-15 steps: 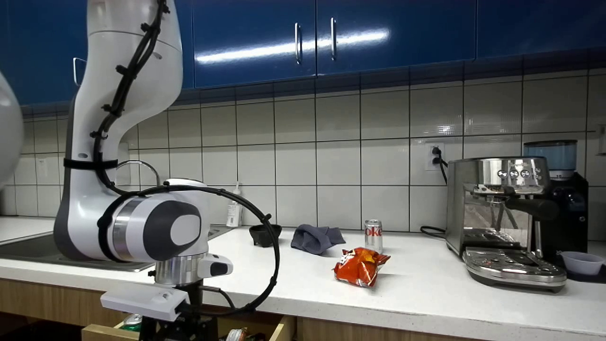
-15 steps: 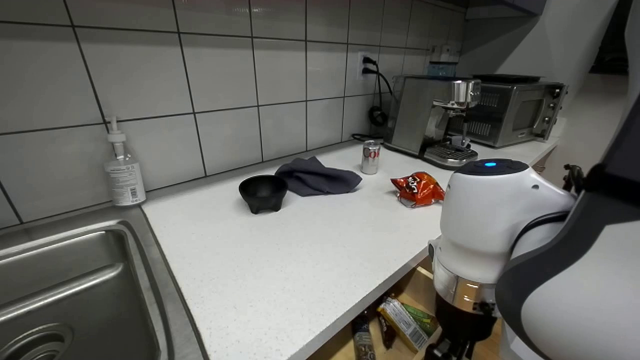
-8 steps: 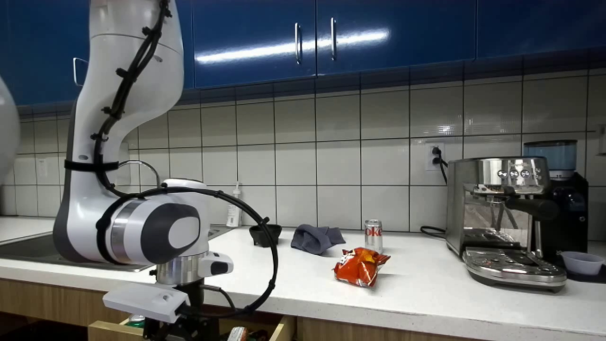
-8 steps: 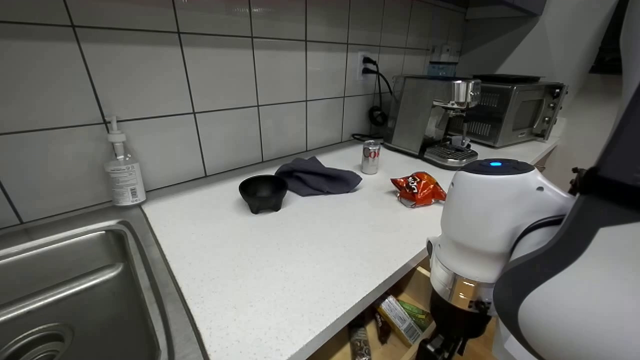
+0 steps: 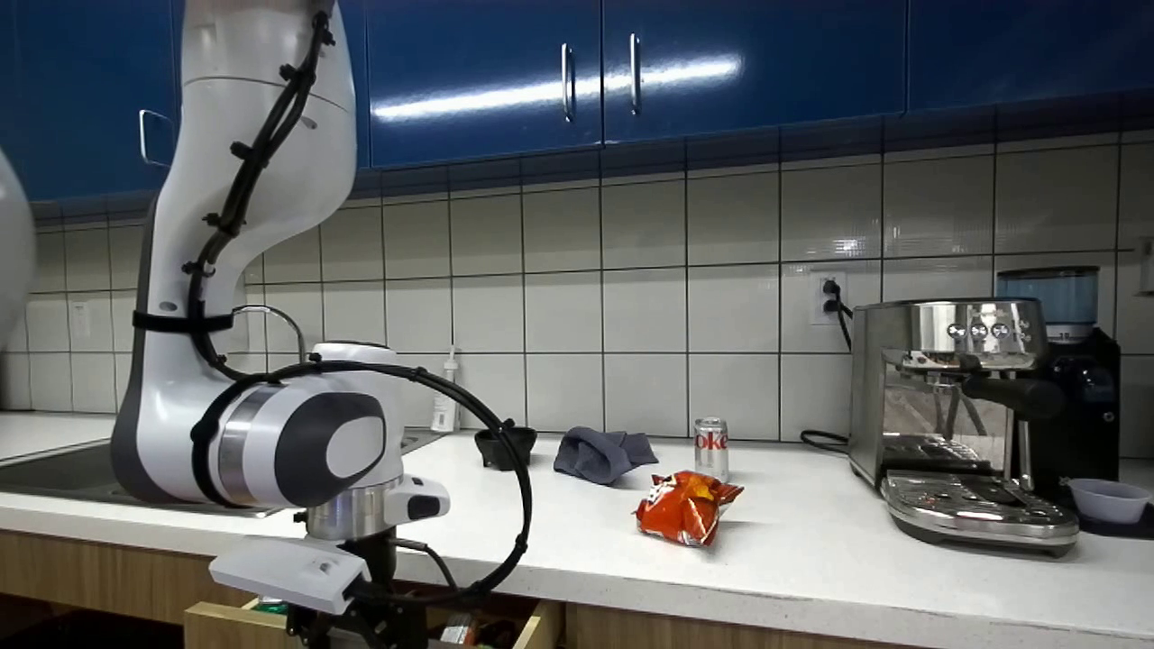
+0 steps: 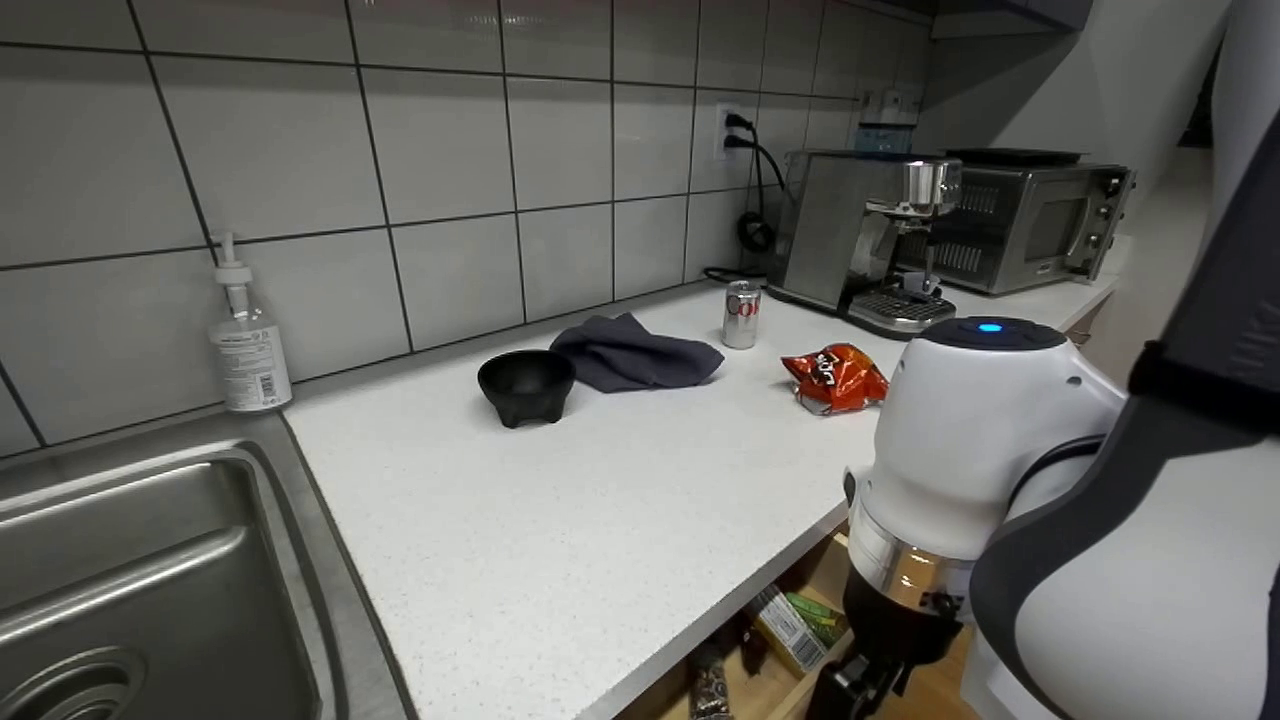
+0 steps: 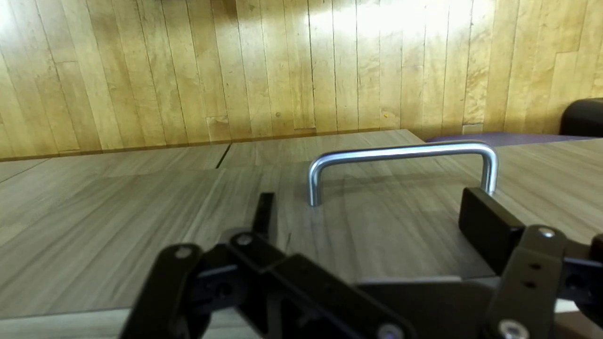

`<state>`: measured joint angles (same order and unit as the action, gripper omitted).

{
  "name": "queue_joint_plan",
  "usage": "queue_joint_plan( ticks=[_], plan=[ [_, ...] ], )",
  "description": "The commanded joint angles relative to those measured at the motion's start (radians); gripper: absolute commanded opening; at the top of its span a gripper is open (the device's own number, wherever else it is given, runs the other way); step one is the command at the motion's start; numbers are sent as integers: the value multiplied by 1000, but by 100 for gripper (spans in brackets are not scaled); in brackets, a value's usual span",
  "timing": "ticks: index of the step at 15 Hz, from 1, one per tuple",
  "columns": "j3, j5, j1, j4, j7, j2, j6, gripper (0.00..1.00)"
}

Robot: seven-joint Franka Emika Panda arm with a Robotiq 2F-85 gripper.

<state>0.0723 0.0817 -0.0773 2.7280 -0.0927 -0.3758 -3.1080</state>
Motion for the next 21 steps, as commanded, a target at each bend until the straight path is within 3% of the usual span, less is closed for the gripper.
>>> queue_joint_plan(
  ticks=[1, 9, 21],
  plan=[
    [15, 1, 16, -39, 0, -18, -45, 100],
    [-12, -14, -20, -73, 6, -48, -85, 100],
    [-158, -15, -213, -174, -3, -111, -134, 100]
  ],
)
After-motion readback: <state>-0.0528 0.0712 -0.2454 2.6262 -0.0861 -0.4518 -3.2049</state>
